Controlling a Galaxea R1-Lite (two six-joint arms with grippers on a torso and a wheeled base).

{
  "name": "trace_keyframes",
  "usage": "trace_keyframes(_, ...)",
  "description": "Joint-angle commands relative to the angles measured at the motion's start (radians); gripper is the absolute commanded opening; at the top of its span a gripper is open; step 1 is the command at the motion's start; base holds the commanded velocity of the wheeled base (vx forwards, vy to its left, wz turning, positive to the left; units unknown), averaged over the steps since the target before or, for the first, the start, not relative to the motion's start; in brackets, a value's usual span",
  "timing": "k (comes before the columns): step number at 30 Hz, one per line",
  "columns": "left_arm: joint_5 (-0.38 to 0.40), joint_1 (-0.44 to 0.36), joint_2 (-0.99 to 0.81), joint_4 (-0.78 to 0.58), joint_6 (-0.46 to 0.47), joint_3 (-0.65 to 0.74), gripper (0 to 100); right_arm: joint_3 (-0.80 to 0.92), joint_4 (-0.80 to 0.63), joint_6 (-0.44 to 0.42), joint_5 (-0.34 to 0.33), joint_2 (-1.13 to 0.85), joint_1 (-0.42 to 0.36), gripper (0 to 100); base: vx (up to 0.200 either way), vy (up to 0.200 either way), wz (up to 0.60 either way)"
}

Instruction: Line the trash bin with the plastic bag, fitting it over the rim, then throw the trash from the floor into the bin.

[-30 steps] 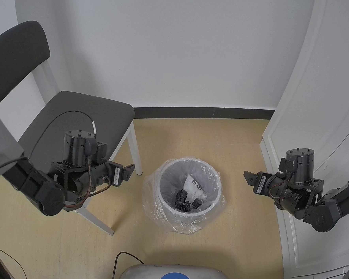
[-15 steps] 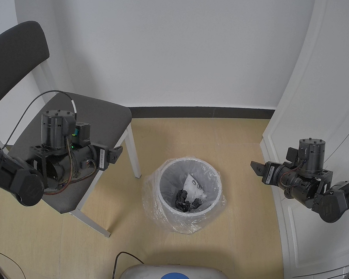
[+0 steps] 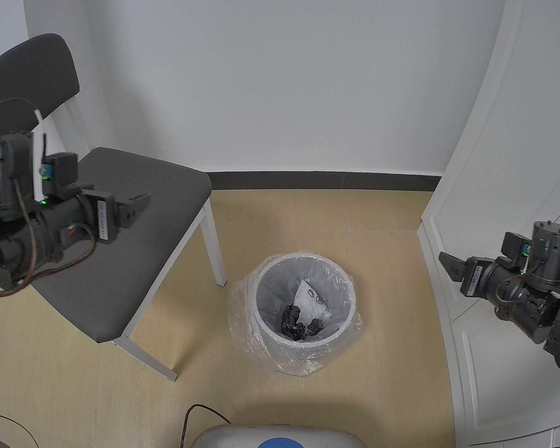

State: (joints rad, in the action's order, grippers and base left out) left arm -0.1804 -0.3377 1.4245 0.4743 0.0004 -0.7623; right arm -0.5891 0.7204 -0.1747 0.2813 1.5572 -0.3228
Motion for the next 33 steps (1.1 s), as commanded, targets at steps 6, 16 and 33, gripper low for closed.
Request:
trace_keyframes(6,-0.037,0.106,-0.404,-0.157,0.000,0.011,100,0.172,0.001,0.109,0.075,-0.424,0.060,100,0.000,0.000,0.00)
trace_keyframes(16,-0.054,0.147,-0.696,-0.417,-0.003,-0.029,100,0.262,-0.018,0.110,0.104,-0.795,0.215,100,0.000,0.000,0.00)
trace_keyframes(33,-0.054,0.200,-1.064,-0.776,-0.042,-0.028,100,0.361,-0.605,0.113,-0.020,-1.543,0.327,100,0.000,0.000,0.00)
